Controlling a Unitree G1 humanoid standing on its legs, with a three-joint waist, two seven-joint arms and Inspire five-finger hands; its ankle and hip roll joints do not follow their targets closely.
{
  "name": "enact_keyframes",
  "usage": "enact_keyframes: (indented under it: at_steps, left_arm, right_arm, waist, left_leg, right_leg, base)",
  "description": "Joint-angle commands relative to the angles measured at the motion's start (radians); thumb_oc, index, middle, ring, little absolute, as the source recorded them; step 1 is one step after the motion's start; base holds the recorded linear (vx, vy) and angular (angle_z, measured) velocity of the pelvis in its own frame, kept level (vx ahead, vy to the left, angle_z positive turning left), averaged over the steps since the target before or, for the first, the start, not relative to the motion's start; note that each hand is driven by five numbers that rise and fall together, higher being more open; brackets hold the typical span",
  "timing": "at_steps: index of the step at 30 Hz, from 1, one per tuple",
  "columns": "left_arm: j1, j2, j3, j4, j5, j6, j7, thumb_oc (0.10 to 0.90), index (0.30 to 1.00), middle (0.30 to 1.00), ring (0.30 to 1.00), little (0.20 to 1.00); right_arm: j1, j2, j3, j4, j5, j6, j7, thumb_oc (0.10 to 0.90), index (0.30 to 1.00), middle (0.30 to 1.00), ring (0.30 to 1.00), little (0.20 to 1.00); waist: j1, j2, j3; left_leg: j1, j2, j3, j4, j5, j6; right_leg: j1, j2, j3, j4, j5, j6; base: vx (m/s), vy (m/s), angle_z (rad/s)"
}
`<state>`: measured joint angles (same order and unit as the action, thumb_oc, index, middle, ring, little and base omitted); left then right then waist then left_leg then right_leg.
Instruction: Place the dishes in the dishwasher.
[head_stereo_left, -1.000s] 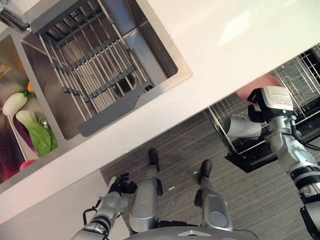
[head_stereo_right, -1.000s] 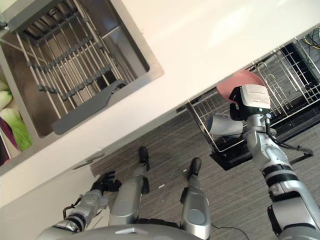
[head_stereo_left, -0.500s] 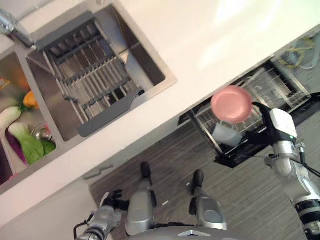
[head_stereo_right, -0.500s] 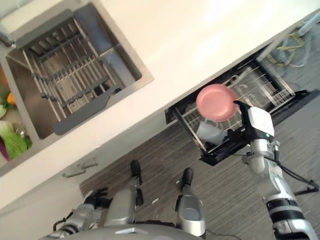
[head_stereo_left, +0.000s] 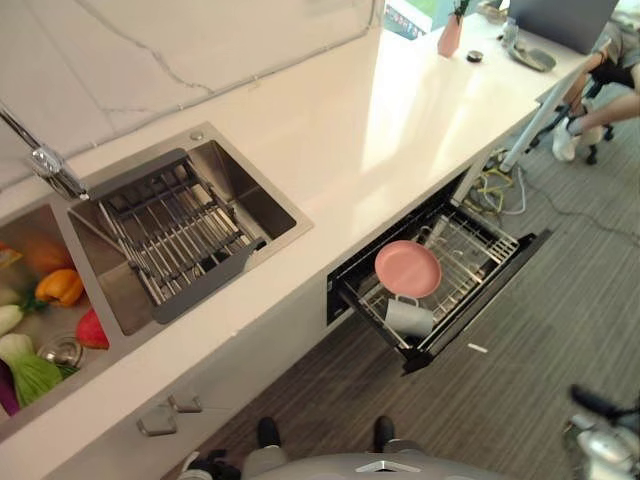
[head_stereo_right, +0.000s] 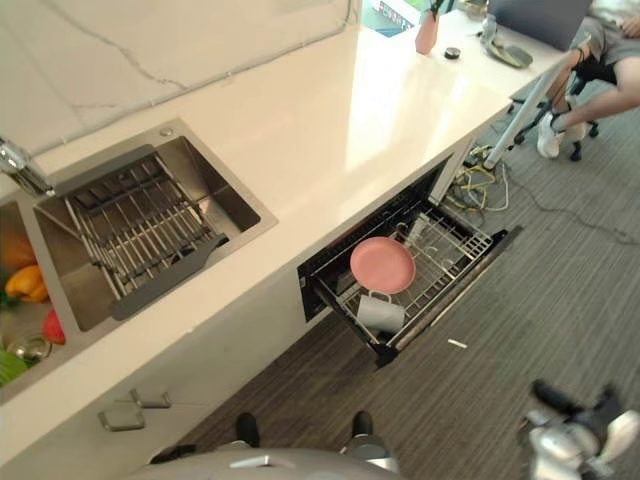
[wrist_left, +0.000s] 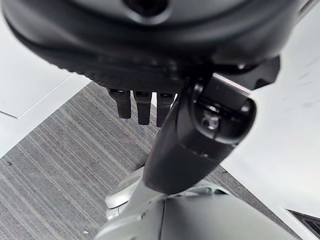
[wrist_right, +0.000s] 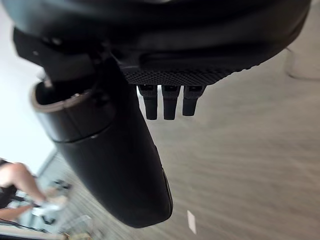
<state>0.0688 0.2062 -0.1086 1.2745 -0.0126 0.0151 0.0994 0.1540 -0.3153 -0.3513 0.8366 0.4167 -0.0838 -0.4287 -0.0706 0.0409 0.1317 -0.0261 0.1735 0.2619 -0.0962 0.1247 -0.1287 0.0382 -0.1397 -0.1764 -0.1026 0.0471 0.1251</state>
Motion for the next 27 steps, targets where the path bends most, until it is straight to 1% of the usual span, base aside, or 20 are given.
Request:
enact_keyframes:
  at_steps: [1,2,3,4,5,9,10,14,15,16,17,19,20,21,22,23,24,25,26,27]
  left_arm:
    - [-0.049,-0.018,-0.028,0.018,-0.030,-0.008,-0.028,0.800,0.900,0.900,0.900,0.900]
    - [-0.049,-0.018,-0.028,0.018,-0.030,-0.008,-0.028,0.800,0.900,0.900,0.900,0.900]
    - [-0.044,-0.015,-0.031,0.016,-0.035,-0.009,-0.026,0.800,0.900,0.900,0.900,0.900]
    - [-0.039,-0.010,-0.033,0.012,-0.036,-0.011,-0.023,0.800,0.900,0.900,0.900,0.900]
    - [-0.036,-0.007,-0.034,0.010,-0.036,-0.013,-0.022,0.800,0.900,0.900,0.900,0.900]
    - [-0.032,0.009,-0.041,0.000,-0.034,-0.019,-0.014,0.800,0.900,0.900,0.900,0.900]
    - [-0.033,0.014,-0.043,-0.003,-0.035,-0.022,-0.013,0.800,0.900,0.900,0.900,0.900]
    - [-0.026,0.026,-0.051,-0.014,-0.035,-0.031,-0.015,0.800,0.900,0.900,0.900,0.900]
    - [-0.026,0.027,-0.054,-0.015,-0.033,-0.033,-0.016,0.800,0.900,0.900,0.900,0.900]
    - [-0.026,0.027,-0.054,-0.015,-0.033,-0.033,-0.016,0.800,0.900,0.900,0.900,0.900]
    - [-0.025,0.029,-0.060,-0.017,-0.032,-0.036,-0.020,0.800,0.900,0.900,0.900,0.900]
    - [-0.025,0.029,-0.060,-0.017,-0.032,-0.036,-0.020,0.800,0.900,0.900,0.900,0.900]
    - [-0.029,0.029,-0.073,-0.025,-0.027,-0.042,-0.020,0.800,0.900,0.900,0.900,0.900]
    - [-0.034,0.026,-0.093,-0.040,-0.032,-0.052,-0.028,0.800,0.900,0.900,0.900,0.900]
    - [-0.034,0.026,-0.093,-0.040,-0.032,-0.052,-0.028,0.800,0.900,0.900,0.900,0.900]
    - [-0.038,0.027,-0.096,-0.044,-0.037,-0.055,-0.032,0.800,0.900,0.900,0.900,0.900]
    - [-0.048,0.028,-0.101,-0.048,-0.046,-0.060,-0.031,0.800,0.900,0.900,0.900,0.900]
    - [-0.054,0.030,-0.102,-0.047,-0.051,-0.062,-0.029,0.800,0.900,0.900,0.900,0.900]
    - [-0.054,0.030,-0.102,-0.047,-0.051,-0.062,-0.029,0.800,0.900,0.900,0.900,0.900]
    - [-0.061,0.031,-0.104,-0.046,-0.059,-0.066,-0.027,0.800,0.900,0.900,0.900,0.900]
  right_arm:
    - [-0.121,-0.044,0.026,-0.125,0.180,-0.173,0.082,0.400,0.300,0.300,0.300,0.300]
    - [-0.121,-0.044,0.026,-0.125,0.180,-0.173,0.082,0.400,0.300,0.300,0.300,0.300]
    - [-0.135,-0.032,0.061,-0.101,0.197,-0.166,0.095,0.400,0.300,0.300,0.300,0.300]
    - [-0.154,-0.031,0.117,-0.066,0.171,-0.135,0.113,0.400,0.300,0.300,0.300,0.300]
    - [-0.166,-0.028,0.139,-0.048,0.162,-0.124,0.122,0.400,0.300,0.300,0.300,0.300]
    - [-0.229,-0.040,0.194,0.055,0.114,-0.086,0.127,0.400,0.300,0.300,0.300,0.300]
    - [-0.245,-0.056,0.203,0.096,0.078,-0.067,0.134,0.400,0.300,0.300,0.300,0.300]
    - [-0.306,-0.124,0.257,0.140,-0.086,-0.019,0.145,0.400,0.300,0.300,0.300,0.300]
    - [-0.320,-0.138,0.279,0.135,-0.125,-0.012,0.153,0.400,0.300,0.300,0.300,0.300]
    - [-0.320,-0.138,0.279,0.135,-0.125,-0.012,0.153,0.400,0.300,0.300,0.300,0.300]
    - [-0.341,-0.164,0.317,0.124,-0.199,-0.003,0.165,0.400,0.300,0.300,0.300,0.300]
    - [-0.341,-0.164,0.317,0.124,-0.199,-0.003,0.165,0.400,0.300,0.300,0.300,0.300]
    - [-0.390,-0.218,0.381,0.101,-0.320,0.011,0.174,0.400,0.300,0.300,0.300,0.300]
    - [-0.488,-0.278,0.491,0.018,-0.461,0.012,0.199,0.400,0.300,0.300,0.300,0.300]
    - [-0.488,-0.278,0.491,0.018,-0.461,0.012,0.199,0.400,0.300,0.300,0.300,0.300]
    - [-0.529,-0.299,0.533,-0.017,-0.502,0.006,0.208,0.400,0.300,0.300,0.300,0.300]
    - [-0.604,-0.318,0.600,-0.076,-0.552,-0.003,0.216,0.400,0.300,0.300,0.300,0.300]
    - [-0.644,-0.318,0.626,-0.092,-0.558,-0.006,0.218,0.400,0.300,0.300,0.300,0.300]
    - [-0.644,-0.318,0.626,-0.092,-0.558,-0.006,0.218,0.400,0.300,0.300,0.300,0.300]
    - [-0.691,-0.312,0.653,-0.091,-0.558,-0.014,0.217,0.400,0.300,0.300,0.300,0.300]
  waist:
    - [0.041,-0.019,0.041]
    - [0.041,-0.019,0.041]
    - [0.049,-0.013,0.044]
    - [0.064,-0.005,0.050]
    - [0.070,-0.001,0.054]
    - [0.095,0.017,0.072]
    - [0.102,0.021,0.075]
    - [0.124,0.030,0.088]
    - [0.128,0.032,0.091]
    - [0.128,0.032,0.091]
    - [0.137,0.033,0.099]
    - [0.137,0.033,0.099]
    - [0.151,0.037,0.108]
    - [0.175,0.042,0.134]
    - [0.175,0.042,0.134]
    - [0.182,0.042,0.141]
    - [0.199,0.040,0.156]
    - [0.208,0.038,0.162]
    - [0.208,0.038,0.162]
    - [0.218,0.036,0.169]
  left_leg:
    - [0.011,0.070,-0.041,0.009,-0.028,-0.028]
    - [0.011,0.070,-0.041,0.009,-0.028,-0.028]
    - [0.007,0.069,-0.047,0.009,-0.026,-0.031]
    - [-0.001,0.066,-0.057,0.009,-0.023,-0.033]
    - [-0.005,0.064,-0.063,0.009,-0.021,-0.034]
    - [-0.027,0.059,-0.093,0.009,-0.015,-0.039]
    - [-0.031,0.056,-0.102,0.009,-0.015,-0.039]
    - [-0.048,0.049,-0.126,0.009,-0.012,-0.037]
    - [-0.053,0.048,-0.130,0.009,-0.010,-0.037]
    - [-0.053,0.048,-0.130,0.009,-0.010,-0.037]
    - [-0.055,0.045,-0.135,0.009,-0.010,-0.037]
    - [-0.055,0.045,-0.135,0.009,-0.010,-0.037]
    - [-0.075,0.043,-0.148,0.009,-0.002,-0.037]
    - [-0.094,0.042,-0.161,0.009,0.006,-0.039]
    - [-0.094,0.042,-0.161,0.009,0.006,-0.039]
    - [-0.109,0.042,-0.168,0.009,0.012,-0.040]
    - [-0.133,0.042,-0.176,0.009,0.021,-0.043]
    - [-0.145,0.043,-0.179,0.009,0.025,-0.045]
    - [-0.145,0.043,-0.179,0.009,0.025,-0.045]
    - [-0.162,0.044,-0.185,0.009,0.032,-0.049]
  right_leg:
    - [0.017,-0.074,0.000,0.058,-0.081,0.073]
    - [0.017,-0.074,0.000,0.058,-0.081,0.073]
    - [0.019,-0.074,-0.006,0.056,-0.080,0.072]
    - [0.022,-0.075,-0.016,0.053,-0.079,0.071]
    - [0.023,-0.076,-0.022,0.052,-0.078,0.070]
    - [0.033,-0.081,-0.054,0.050,-0.078,0.070]
    - [0.036,-0.082,-0.061,0.051,-0.080,0.069]
    - [0.035,-0.087,-0.080,0.056,-0.080,0.071]
    - [0.033,-0.088,-0.084,0.056,-0.080,0.071]
    - [0.033,-0.088,-0.084,0.056,-0.080,0.071]
    - [0.033,-0.090,-0.087,0.058,-0.081,0.072]
    - [0.033,-0.090,-0.087,0.058,-0.081,0.072]
    - [0.023,-0.092,-0.097,0.059,-0.077,0.072]
    - [0.014,-0.097,-0.109,0.064,-0.075,0.073]
    - [0.014,-0.097,-0.109,0.064,-0.075,0.073]
    - [0.004,-0.099,-0.114,0.066,-0.072,0.073]
    - [-0.013,-0.100,-0.118,0.067,-0.068,0.074]
    - [-0.021,-0.101,-0.122,0.068,-0.067,0.073]
    - [-0.021,-0.101,-0.122,0.068,-0.067,0.073]
    - [-0.029,-0.102,-0.133,0.066,-0.063,0.074]
  base:
    - [0.00,-0.003,0.05]
    - [-0.01,0.004,0.10]
    - [-0.02,0.010,0.14]
    - [-0.03,0.015,0.26]
    - [-0.03,0.018,0.35]
    - [-0.02,0.015,0.43]
    - [0.00,0.023,0.26]
    - [-0.01,0.019,0.28]
    - [-0.01,0.010,0.10]
    - [-0.01,0.015,0.15]
    - [-0.01,0.006,0.12]
    - [-0.02,0.006,0.07]
    - [-0.08,0.019,0.03]
    - [-0.08,0.019,0.03]
    - [-0.07,0.022,0.07]
    - [-0.06,0.027,0.12]
    - [-0.07,0.041,0.23]
    - [-0.04,0.033,0.17]
    - [-0.02,0.022,0.10]
    - [-0.01,0.017,0.07]
